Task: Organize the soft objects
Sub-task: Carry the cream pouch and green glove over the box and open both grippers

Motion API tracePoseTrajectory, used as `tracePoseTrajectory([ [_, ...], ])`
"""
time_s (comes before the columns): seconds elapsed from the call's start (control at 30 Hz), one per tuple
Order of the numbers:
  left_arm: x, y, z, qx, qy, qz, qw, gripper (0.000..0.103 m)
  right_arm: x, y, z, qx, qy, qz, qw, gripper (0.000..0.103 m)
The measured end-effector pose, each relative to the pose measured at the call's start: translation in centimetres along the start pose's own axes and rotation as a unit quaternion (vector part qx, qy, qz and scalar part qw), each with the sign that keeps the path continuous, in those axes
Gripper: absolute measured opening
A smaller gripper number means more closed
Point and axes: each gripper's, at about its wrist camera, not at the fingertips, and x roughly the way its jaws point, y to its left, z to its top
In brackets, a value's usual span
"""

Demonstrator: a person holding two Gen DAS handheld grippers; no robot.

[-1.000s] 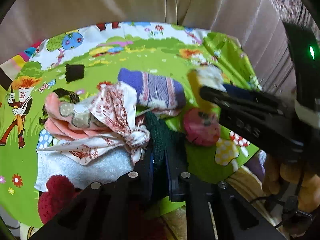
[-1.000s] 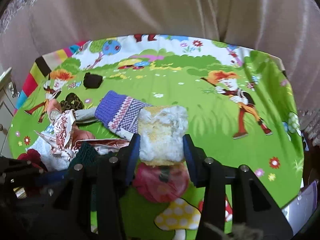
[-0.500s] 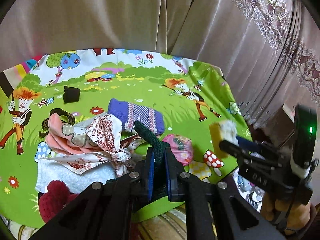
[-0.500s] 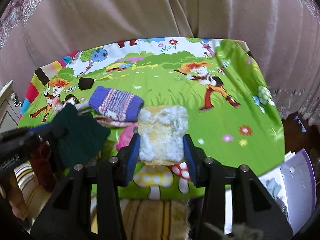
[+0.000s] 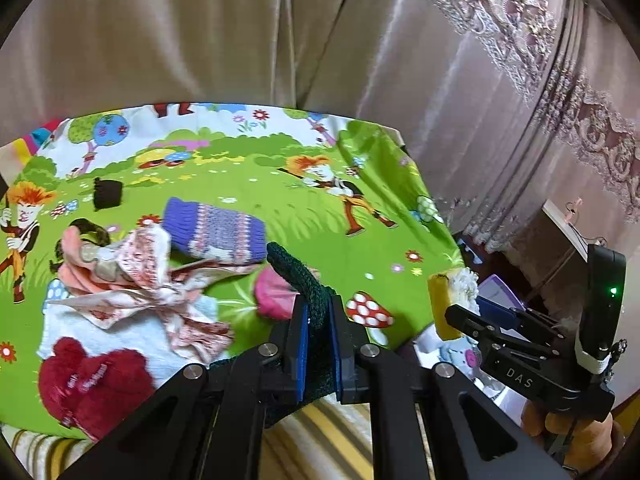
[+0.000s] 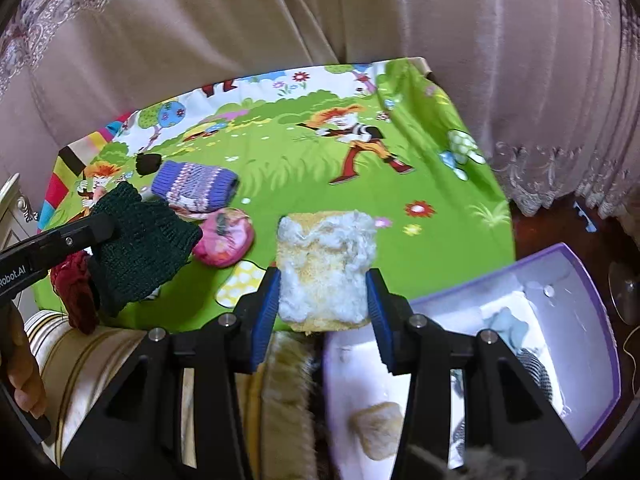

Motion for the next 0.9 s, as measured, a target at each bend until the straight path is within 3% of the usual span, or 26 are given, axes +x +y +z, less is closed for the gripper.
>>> tracePoseTrajectory([
  [0.53, 2.8, -10.5, -0.8, 0.075, 0.034, -0.069, 0.9943, 0.01, -3.5, -9.7, -2.1, 0.067, 0.0, -0.07, 0.995, 0.047],
  [0.9, 6.2, -17.1, -1.8, 0.143, 0.069, -0.097, 0.9826, 0.01, -4.6, -12.7, -3.4, 0.094, 0.0, -0.077, 0.993, 0.047],
])
